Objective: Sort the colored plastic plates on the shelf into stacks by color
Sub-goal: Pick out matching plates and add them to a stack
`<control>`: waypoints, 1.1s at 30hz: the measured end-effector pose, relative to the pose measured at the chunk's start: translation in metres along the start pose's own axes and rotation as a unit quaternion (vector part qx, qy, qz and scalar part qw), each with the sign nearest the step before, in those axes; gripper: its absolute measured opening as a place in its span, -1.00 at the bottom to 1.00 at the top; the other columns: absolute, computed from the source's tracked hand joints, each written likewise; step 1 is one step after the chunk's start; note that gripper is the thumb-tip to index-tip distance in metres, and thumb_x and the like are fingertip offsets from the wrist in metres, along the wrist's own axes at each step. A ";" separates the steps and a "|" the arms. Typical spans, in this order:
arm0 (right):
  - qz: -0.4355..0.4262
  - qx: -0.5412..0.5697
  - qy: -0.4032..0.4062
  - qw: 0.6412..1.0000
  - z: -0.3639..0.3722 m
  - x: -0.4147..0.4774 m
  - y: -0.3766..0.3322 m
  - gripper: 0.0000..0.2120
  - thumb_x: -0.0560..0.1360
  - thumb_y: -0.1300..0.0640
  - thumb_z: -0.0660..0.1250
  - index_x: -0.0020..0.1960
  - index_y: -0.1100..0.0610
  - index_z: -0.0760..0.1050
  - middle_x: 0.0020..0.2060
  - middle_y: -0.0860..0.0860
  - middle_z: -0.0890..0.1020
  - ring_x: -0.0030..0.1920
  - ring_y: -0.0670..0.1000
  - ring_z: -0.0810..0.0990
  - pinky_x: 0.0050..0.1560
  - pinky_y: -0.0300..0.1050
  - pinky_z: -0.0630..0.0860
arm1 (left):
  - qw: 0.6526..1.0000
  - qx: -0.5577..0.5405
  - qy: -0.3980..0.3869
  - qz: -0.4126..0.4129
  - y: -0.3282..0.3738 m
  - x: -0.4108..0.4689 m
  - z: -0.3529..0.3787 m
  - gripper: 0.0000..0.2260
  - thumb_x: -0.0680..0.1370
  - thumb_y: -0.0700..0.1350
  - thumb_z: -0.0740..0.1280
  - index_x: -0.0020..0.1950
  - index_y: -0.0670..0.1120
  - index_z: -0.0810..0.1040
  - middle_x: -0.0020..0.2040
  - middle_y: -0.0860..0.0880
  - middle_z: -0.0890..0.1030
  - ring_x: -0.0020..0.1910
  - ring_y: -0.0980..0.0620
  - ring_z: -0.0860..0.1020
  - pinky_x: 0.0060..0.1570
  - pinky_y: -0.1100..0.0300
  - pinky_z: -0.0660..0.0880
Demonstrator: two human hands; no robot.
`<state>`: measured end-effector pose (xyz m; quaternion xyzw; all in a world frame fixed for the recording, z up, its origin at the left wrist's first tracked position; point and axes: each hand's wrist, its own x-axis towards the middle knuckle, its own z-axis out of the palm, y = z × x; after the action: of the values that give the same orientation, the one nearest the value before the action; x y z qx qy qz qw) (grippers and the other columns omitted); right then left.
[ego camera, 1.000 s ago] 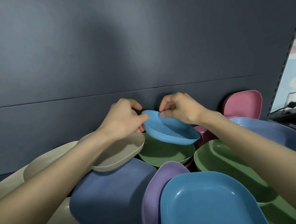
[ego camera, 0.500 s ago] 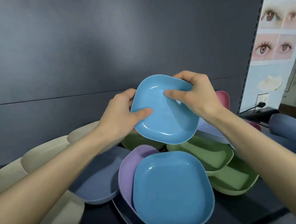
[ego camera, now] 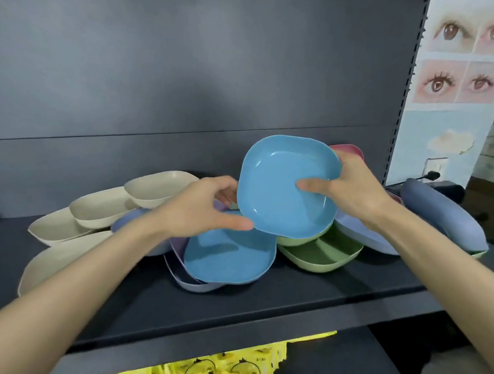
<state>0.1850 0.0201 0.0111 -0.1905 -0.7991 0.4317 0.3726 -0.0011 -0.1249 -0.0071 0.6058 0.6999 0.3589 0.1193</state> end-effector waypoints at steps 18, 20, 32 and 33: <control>0.050 -0.042 0.060 0.996 -0.016 -0.014 0.022 -0.72 0.42 0.25 0.43 0.10 0.05 0.54 -0.07 -0.05 0.66 -0.05 -0.02 0.63 -0.08 -0.08 0.56 | 0.980 0.180 -0.088 -0.014 -0.025 0.039 0.007 -0.58 0.29 0.01 0.55 0.10 0.09 0.55 -0.03 0.18 0.57 -0.03 0.17 0.52 0.03 0.30 0.42; 0.047 -0.047 0.060 0.996 -0.014 -0.012 0.022 -0.72 0.42 0.25 0.44 0.08 0.04 0.53 -0.07 -0.06 0.66 -0.05 -0.02 0.63 -0.06 -0.06 0.56 | 0.981 0.174 -0.085 -0.008 -0.029 0.042 0.007 -0.61 0.30 0.00 0.55 0.07 0.11 0.54 -0.09 0.18 0.56 -0.05 0.13 0.52 0.06 0.25 0.43; 0.034 0.061 0.038 0.997 -0.006 -0.007 0.016 -0.72 0.40 0.31 0.44 -0.01 -0.01 0.54 -0.10 -0.10 0.68 -0.14 -0.12 0.66 -0.14 -0.21 0.60 | 0.998 -0.024 -0.035 -0.038 -0.009 0.032 -0.025 -0.87 0.42 -0.23 0.47 -0.06 -0.15 0.65 -0.11 -0.11 0.69 -0.19 0.00 0.64 -0.09 0.12 0.58; 0.032 0.074 0.035 0.996 -0.005 -0.007 0.014 -0.72 0.40 0.32 0.43 0.00 0.00 0.54 -0.11 -0.11 0.68 -0.15 -0.12 0.66 -0.15 -0.22 0.60 | 0.999 -0.018 -0.020 -0.045 -0.007 0.028 -0.030 -0.90 0.44 -0.19 0.46 -0.06 -0.16 0.66 -0.13 -0.11 0.69 -0.22 0.02 0.63 -0.13 0.13 0.57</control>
<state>0.1930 0.0261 -0.0016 -0.2029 -0.7449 0.4945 0.3992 -0.0311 -0.1099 0.0169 0.5784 0.7175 0.3533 0.1606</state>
